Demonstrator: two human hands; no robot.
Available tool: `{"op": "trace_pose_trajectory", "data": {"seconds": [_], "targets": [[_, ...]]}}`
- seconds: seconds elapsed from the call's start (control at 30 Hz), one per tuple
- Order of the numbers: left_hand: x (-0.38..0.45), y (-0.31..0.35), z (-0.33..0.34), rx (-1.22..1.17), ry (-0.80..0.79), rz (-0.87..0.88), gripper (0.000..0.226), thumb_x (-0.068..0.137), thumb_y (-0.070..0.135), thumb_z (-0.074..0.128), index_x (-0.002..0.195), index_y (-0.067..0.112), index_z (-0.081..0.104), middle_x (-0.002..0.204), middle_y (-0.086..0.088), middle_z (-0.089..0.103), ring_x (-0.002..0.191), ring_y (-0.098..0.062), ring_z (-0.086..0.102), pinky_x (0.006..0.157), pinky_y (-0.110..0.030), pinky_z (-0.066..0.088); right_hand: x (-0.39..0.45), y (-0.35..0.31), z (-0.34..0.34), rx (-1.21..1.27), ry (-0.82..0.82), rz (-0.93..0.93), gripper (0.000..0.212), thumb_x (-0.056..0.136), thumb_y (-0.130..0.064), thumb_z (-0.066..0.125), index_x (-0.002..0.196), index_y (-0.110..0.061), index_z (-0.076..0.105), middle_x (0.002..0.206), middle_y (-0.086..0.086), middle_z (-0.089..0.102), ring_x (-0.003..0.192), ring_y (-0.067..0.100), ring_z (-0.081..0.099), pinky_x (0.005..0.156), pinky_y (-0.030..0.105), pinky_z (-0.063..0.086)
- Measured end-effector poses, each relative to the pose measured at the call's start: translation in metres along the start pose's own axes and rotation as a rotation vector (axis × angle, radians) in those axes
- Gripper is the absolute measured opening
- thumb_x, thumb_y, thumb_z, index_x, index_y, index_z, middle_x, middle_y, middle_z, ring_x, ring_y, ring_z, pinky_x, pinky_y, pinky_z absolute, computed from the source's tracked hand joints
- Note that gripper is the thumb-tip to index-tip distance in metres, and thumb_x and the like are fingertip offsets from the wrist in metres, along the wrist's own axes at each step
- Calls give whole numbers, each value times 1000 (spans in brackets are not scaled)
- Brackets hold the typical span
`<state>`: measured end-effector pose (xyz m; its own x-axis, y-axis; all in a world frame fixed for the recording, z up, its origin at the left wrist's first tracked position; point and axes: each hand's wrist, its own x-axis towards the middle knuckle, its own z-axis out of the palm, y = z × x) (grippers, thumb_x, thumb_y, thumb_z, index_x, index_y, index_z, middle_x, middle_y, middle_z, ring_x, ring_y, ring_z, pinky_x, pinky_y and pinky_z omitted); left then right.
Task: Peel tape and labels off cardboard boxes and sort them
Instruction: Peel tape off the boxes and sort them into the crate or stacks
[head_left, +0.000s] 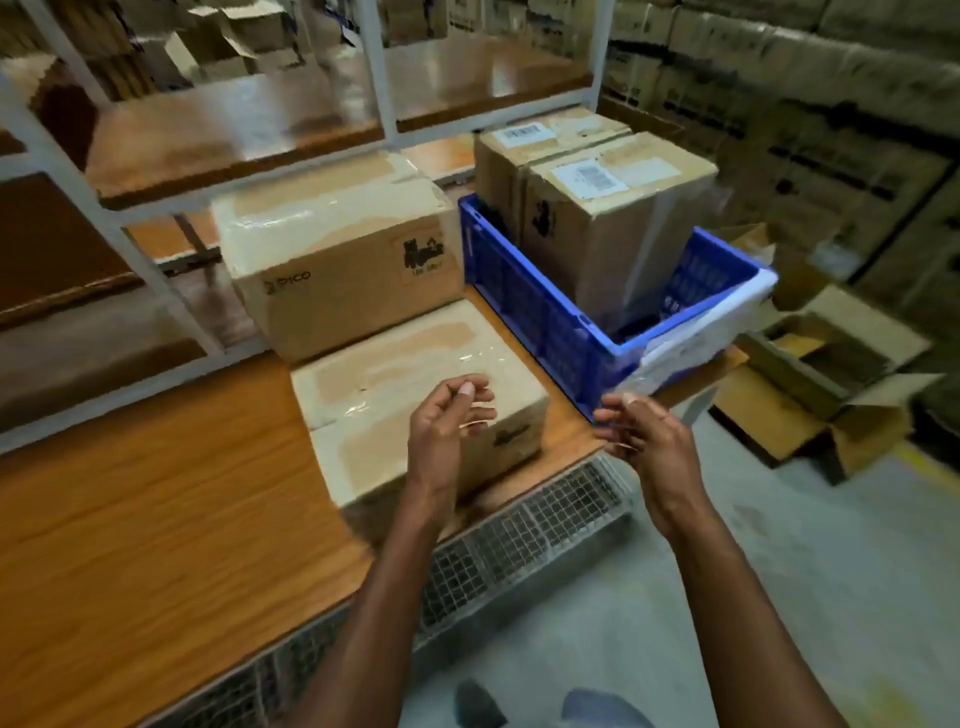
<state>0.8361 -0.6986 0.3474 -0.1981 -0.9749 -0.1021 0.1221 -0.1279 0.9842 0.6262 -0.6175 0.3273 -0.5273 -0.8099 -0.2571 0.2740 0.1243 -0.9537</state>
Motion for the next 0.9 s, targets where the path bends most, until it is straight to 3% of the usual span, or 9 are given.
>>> {"op": "trace_pose_trajectory", "data": {"seconds": [0.2,0.33,0.4,0.47,0.53,0.7,0.9], "targets": [[-62,-99,74,46,-332,-423,36,109,32,43,121,10,69,105,-7,72,88,-20,64,77,-31,51,-63,103,-119,387,220,448,27,104,-30,52,108,-12,71,98,6,76,82,23,69,71,33,49],[-114,-177,123,64,-456,-802,39,107,37,42,123,10,65,109,-7,68,86,-23,60,78,-34,47,-130,161,-209,602,435,577,28,102,-35,54,111,-12,69,105,4,76,89,25,69,68,30,49],[-141,-209,146,84,-477,-919,31,106,35,43,112,14,65,98,-3,67,77,-20,55,71,-31,44,-174,184,-254,686,545,591,28,102,-35,53,111,-14,68,108,2,74,89,24,68,68,30,48],[-171,-234,171,68,-527,-1019,14,96,30,55,90,19,60,74,1,61,60,-16,49,55,-27,40,-222,204,-297,800,662,585,28,103,-36,53,113,-15,68,110,2,72,90,23,67,69,30,47],[-210,-251,197,111,-569,-1092,14,87,30,61,81,19,56,68,1,57,53,-17,50,45,-24,40,-271,223,-335,907,783,560,28,103,-36,51,115,-15,66,110,2,71,91,23,65,69,30,45],[-312,-284,261,291,-648,-1181,29,104,36,47,109,15,67,111,-5,69,97,-26,65,79,-34,49,-378,259,-410,1050,989,516,27,104,-35,51,115,-15,65,110,3,71,89,23,66,68,32,46],[-406,-317,339,492,-854,-1180,29,105,36,47,111,16,67,117,-4,68,103,-26,65,89,-35,48,-467,281,-474,1110,1149,462,25,103,-37,52,109,-16,66,111,2,70,90,21,65,68,30,46]]}}
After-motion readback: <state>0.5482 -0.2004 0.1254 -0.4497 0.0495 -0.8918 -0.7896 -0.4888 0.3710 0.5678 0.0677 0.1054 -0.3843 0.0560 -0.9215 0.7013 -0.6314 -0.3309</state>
